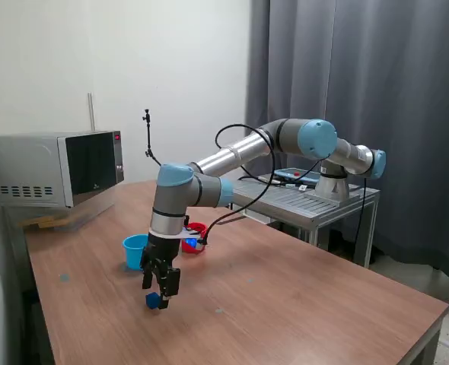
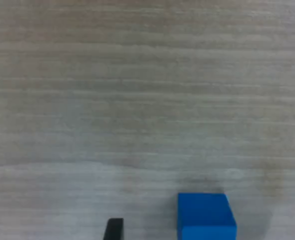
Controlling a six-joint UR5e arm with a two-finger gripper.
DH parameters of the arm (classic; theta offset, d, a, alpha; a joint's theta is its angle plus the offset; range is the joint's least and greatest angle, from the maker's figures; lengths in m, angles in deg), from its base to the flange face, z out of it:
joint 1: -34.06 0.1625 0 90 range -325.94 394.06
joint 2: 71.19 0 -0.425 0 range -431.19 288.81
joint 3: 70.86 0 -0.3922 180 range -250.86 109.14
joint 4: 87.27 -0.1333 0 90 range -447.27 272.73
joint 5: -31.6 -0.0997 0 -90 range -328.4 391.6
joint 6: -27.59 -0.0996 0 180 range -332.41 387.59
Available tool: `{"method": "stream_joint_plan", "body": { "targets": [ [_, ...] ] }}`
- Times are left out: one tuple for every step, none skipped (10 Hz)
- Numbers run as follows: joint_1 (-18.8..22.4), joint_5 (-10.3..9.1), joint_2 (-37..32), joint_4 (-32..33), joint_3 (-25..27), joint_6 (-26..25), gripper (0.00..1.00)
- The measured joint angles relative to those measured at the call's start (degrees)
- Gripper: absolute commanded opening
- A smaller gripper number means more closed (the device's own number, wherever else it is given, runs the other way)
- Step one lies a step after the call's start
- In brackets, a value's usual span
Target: Place red objects in the red bin, and blue objects in the blue bin.
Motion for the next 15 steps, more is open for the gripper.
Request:
{"method": "stream_joint_plan", "body": {
  "targets": [
    [-0.03,0.0,0.0,0.03,0.15,0.0,1.0],
    [-0.12,0.0,0.0,0.05,0.22,0.0,1.0],
    [-0.18,0.0,0.01,0.06,0.22,0.0,1.0],
    [-0.25,0.0,0.0,0.06,0.22,0.0,1.0],
    [-0.26,0.02,0.01,0.07,0.22,0.03,1.0],
    [-0.26,0.05,0.01,0.07,0.18,0.03,1.0],
    [-0.29,0.07,0.04,0.09,0.04,0.02,1.0],
    [-0.3,0.08,0.06,0.15,-0.17,0.03,1.0],
    [-0.29,0.08,0.07,0.26,-0.35,0.06,1.0],
    [-0.28,0.09,0.08,0.38,-0.47,0.08,0.0],
    [-0.27,0.09,0.09,0.44,-0.51,0.08,0.0],
    [-0.27,0.09,0.09,0.48,-0.52,0.09,0.0],
    [-0.27,0.07,0.09,0.49,-0.51,0.09,0.0],
    [-0.27,0.04,0.09,0.48,-0.47,0.09,0.0],
    [-0.27,0.02,0.09,0.45,-0.42,0.09,0.0]
  ]
}}
